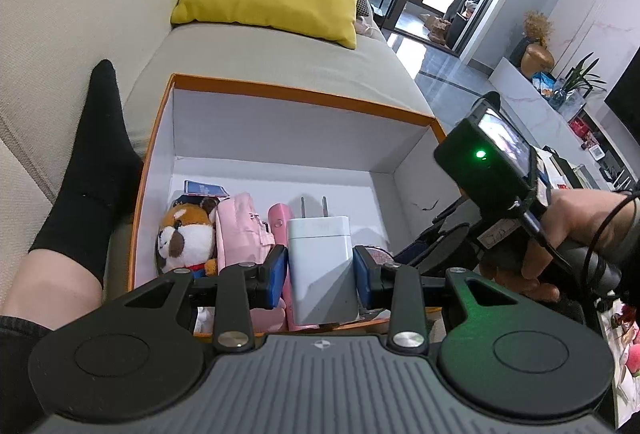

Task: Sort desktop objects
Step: 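Open the right tool to drop the mirror while the left tool lowers and releases the charger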

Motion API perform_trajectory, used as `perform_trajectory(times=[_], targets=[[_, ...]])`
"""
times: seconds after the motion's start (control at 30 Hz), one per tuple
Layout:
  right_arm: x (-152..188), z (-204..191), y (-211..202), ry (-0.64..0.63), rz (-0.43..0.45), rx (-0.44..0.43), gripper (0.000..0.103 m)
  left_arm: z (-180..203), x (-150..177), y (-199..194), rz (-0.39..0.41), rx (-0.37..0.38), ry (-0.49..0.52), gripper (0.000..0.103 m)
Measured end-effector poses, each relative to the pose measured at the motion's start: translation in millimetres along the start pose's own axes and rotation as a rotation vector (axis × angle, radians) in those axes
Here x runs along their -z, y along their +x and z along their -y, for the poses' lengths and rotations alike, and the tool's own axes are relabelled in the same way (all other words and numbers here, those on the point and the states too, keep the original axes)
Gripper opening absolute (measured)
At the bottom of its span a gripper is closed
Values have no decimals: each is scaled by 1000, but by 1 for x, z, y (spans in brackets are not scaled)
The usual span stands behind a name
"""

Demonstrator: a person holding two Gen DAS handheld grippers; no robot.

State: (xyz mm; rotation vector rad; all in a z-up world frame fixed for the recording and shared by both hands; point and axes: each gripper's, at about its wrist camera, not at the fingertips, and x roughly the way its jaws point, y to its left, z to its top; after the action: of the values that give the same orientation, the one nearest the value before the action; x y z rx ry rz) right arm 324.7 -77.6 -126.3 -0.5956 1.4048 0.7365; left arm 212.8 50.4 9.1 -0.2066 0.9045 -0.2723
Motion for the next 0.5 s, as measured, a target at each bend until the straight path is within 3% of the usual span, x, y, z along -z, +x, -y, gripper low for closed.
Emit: perform_trajectory(times=[0.2,0.27,0.33,0.5], targets=[[-2,1,-1,-66,-17,6,48,1,0,1,-3,0,7,40],[-2,3,-5,-97,-3,10,38,0,-1,1,-1,0,6,40],[-1,2,-9,-170,12,36,30,0,-1,1,0,-2,7,40],[3,-4,-9,-387,3,148,28,-1,-3,3,-1,-2,3,40]])
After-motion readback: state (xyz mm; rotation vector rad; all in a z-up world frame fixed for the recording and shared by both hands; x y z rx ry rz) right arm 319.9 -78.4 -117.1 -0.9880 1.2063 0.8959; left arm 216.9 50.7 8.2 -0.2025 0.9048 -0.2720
